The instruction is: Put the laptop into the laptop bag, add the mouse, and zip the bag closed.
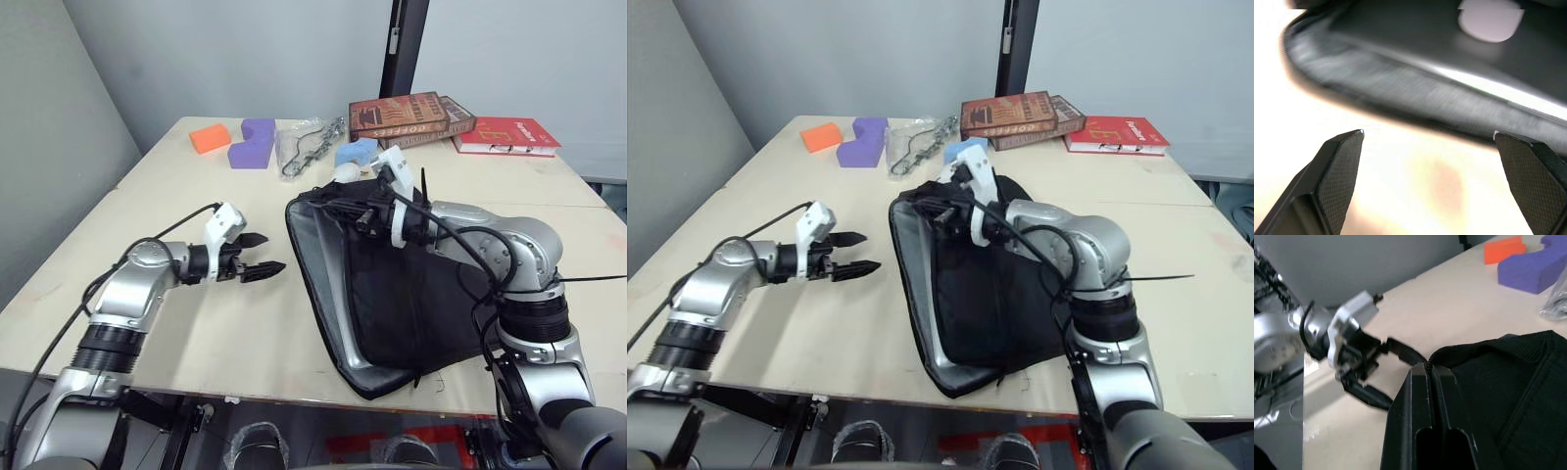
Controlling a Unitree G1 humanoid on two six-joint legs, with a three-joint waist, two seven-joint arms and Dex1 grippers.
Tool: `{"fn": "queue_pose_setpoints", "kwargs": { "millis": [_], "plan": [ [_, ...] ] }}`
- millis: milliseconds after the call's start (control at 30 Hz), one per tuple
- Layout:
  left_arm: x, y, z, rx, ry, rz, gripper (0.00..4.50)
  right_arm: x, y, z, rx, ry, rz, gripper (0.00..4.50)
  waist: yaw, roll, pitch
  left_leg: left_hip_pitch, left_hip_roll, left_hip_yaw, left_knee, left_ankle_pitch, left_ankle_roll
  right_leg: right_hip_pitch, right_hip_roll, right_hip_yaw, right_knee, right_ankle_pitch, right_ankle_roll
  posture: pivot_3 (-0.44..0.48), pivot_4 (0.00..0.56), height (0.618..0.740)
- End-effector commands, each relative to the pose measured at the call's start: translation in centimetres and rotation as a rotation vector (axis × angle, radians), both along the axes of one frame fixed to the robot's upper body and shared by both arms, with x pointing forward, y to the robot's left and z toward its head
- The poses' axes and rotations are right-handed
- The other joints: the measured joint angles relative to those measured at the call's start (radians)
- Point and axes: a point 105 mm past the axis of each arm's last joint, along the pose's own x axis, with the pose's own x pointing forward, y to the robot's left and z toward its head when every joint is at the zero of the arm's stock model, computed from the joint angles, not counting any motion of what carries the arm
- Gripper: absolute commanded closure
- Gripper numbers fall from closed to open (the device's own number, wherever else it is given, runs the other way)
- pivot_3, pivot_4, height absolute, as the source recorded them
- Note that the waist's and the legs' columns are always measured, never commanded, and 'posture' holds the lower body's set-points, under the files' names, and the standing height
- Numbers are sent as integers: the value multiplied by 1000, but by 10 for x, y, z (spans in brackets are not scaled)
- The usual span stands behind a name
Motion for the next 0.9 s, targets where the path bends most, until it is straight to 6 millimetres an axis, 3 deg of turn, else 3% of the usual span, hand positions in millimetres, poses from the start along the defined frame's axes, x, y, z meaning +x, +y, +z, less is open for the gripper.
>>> {"fn": "queue_pose_setpoints", "kwargs": {
  "millis": [33,233,367,467,633,900],
  "plan": [
    [3,28,21,5,-42,67,46,-14,5,-1,-64,-83,133,4500,-2,0,0,0,0,0,0,0,0,0,0,0,0,0,0,0,150,734],
    [10,63,40,76,-60,130,46,-31,-9,-42,-368,-160,314,4500,4,-1,0,0,0,-1,0,0,0,1,0,-1,-1,0,0,0,150,734],
    [13,65,48,89,-68,110,46,-44,-10,-52,-425,-170,409,4500,-1,-1,0,0,0,-1,2,0,0,1,0,0,2,0,0,0,150,734],
    [16,63,50,97,-70,91,46,-40,-6,-51,-403,-214,383,4500,-4,-1,-1,1,0,-1,3,0,0,1,0,0,4,0,0,0,150,734],
    [21,60,54,112,-81,75,0,-38,-7,-44,-331,-208,327,2894,-9,-1,-1,0,0,-1,4,0,1,0,0,1,5,0,-1,0,150,734],
    [31,50,55,104,-107,48,0,-35,-27,-12,-223,-220,163,136,-1,-1,-1,1,0,-1,5,0,2,1,0,1,5,0,-1,0,150,734]
  ]
}}
